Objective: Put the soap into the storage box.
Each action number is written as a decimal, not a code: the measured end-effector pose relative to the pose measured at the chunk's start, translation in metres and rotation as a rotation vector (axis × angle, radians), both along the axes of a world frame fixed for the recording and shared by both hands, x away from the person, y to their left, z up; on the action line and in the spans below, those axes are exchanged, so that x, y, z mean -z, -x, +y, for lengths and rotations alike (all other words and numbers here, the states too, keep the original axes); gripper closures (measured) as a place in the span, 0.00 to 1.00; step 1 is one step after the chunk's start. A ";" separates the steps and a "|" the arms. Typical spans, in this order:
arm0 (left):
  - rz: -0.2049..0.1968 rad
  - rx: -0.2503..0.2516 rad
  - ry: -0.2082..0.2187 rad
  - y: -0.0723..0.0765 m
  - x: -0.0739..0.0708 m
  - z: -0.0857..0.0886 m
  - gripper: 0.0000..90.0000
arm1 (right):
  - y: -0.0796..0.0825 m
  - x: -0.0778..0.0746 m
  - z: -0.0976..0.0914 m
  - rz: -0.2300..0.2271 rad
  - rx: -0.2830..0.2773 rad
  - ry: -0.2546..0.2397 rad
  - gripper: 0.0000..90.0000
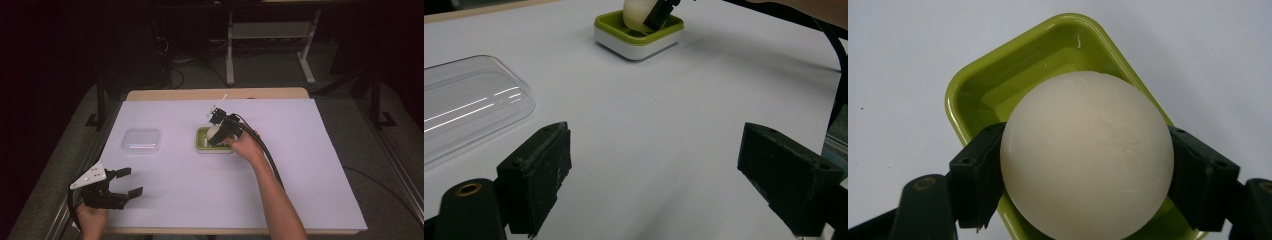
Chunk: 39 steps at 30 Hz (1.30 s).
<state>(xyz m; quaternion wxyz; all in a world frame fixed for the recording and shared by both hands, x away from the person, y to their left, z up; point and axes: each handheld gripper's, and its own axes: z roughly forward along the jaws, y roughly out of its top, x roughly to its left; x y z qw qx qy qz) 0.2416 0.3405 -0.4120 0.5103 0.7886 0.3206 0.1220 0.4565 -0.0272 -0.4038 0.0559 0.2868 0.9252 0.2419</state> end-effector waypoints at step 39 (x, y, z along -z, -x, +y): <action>-0.002 0.000 0.007 0.000 0.000 -0.001 0.15 | 0.000 -0.012 -0.008 -0.023 0.019 -0.060 0.30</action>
